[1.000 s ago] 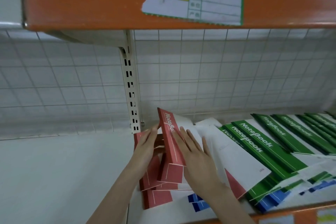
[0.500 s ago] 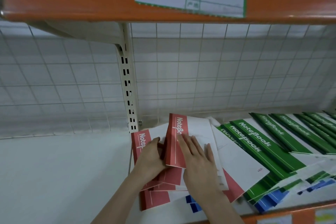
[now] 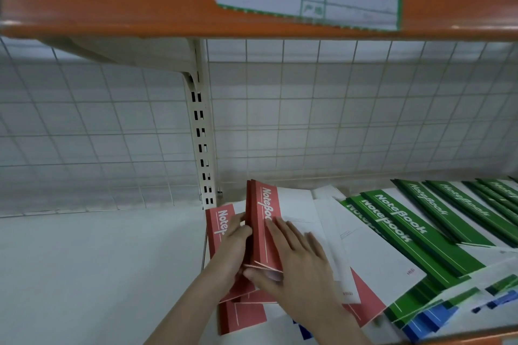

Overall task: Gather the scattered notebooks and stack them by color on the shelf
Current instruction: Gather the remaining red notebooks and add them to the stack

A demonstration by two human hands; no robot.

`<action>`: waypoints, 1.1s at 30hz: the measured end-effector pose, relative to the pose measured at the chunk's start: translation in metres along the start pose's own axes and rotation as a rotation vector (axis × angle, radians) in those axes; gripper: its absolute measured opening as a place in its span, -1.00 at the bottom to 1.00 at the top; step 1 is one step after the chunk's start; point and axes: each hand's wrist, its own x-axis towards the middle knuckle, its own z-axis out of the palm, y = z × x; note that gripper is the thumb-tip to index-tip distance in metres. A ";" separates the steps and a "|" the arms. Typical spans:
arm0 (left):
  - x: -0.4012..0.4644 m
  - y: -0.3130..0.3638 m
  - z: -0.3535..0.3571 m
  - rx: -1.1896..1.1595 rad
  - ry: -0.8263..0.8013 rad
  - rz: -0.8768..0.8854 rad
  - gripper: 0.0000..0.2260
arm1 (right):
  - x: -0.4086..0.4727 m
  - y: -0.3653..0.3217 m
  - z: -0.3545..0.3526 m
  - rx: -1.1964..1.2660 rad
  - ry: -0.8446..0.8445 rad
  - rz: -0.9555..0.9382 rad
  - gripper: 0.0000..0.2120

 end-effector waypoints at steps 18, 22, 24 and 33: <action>0.010 -0.011 -0.027 1.149 0.357 0.104 -0.45 | 0.000 0.001 0.001 -0.075 0.063 -0.057 -0.35; 0.014 -0.012 -0.031 1.112 0.334 0.133 -0.41 | 0.000 0.003 0.001 -0.079 0.028 -0.055 -0.36; 0.014 -0.011 -0.031 1.092 0.343 0.127 -0.35 | 0.000 0.003 0.001 -0.080 0.026 -0.053 -0.36; 0.011 -0.009 -0.022 0.678 0.297 0.224 -0.40 | -0.002 0.001 0.000 -0.021 0.099 -0.034 -0.36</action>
